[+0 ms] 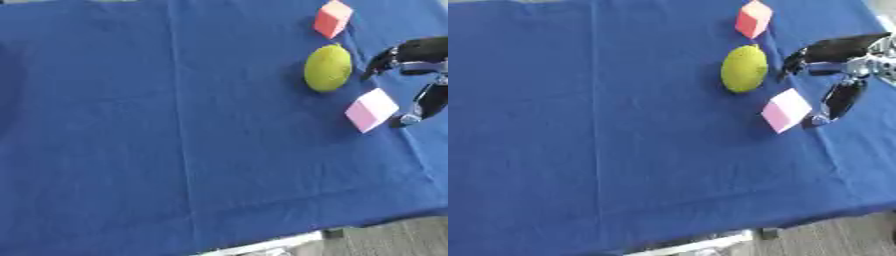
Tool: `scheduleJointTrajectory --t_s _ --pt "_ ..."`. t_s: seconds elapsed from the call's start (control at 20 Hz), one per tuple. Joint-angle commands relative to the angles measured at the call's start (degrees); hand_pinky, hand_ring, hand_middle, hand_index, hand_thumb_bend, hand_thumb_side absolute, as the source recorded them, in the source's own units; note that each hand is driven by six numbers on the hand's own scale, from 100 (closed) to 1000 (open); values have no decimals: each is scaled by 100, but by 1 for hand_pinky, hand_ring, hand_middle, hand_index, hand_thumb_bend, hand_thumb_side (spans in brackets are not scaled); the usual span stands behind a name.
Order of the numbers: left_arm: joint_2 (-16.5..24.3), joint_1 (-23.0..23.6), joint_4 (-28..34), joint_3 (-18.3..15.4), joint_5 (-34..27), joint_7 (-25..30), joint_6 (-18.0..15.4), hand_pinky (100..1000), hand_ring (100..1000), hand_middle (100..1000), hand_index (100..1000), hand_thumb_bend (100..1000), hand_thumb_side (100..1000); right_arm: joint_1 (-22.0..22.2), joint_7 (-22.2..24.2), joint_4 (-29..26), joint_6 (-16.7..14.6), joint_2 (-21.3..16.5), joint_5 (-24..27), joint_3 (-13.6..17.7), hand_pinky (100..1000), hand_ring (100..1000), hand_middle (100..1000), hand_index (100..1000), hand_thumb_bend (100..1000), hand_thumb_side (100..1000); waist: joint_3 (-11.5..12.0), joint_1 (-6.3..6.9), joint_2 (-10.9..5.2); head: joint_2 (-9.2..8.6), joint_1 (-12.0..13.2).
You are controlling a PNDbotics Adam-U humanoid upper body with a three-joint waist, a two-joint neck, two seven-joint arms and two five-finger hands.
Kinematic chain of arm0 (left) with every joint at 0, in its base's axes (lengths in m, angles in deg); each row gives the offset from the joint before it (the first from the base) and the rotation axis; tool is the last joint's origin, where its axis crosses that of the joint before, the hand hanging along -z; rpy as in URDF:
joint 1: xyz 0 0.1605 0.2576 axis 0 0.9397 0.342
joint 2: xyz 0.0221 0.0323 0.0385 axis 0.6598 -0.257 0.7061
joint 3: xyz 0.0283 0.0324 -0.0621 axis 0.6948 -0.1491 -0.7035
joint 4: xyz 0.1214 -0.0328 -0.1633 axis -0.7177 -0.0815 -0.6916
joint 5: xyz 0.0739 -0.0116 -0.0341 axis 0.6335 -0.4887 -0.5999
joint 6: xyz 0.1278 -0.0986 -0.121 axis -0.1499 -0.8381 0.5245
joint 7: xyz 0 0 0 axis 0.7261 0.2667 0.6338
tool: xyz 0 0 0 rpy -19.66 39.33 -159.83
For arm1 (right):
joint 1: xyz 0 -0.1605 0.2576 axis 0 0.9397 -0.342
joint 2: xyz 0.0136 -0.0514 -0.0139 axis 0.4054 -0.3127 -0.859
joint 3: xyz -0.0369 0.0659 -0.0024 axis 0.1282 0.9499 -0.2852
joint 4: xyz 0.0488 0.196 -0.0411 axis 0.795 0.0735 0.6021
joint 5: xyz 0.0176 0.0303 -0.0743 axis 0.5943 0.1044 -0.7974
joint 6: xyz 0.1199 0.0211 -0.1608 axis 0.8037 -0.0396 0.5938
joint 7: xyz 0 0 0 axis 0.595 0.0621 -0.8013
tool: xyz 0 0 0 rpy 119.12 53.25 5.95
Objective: Pick up the objects with one hand, pass them to the other hand, and then place them into the box on the other side of the table.
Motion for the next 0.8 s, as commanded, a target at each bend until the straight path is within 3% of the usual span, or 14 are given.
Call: scheduleJointTrajectory --t_s 0.05,0.8 --pt "123 -81 123 -14 -9 0 5 859 854 822 867 423 767 -99 27 66 -66 -113 -58 14 897 816 813 846 586 241 5 -3 -76 -26 -31" --pt "106 -44 143 -28 -27 -28 12 859 856 822 866 422 771 -248 32 382 -120 98 19 -137 889 797 782 812 573 221 1 24 -29 -7 -86"
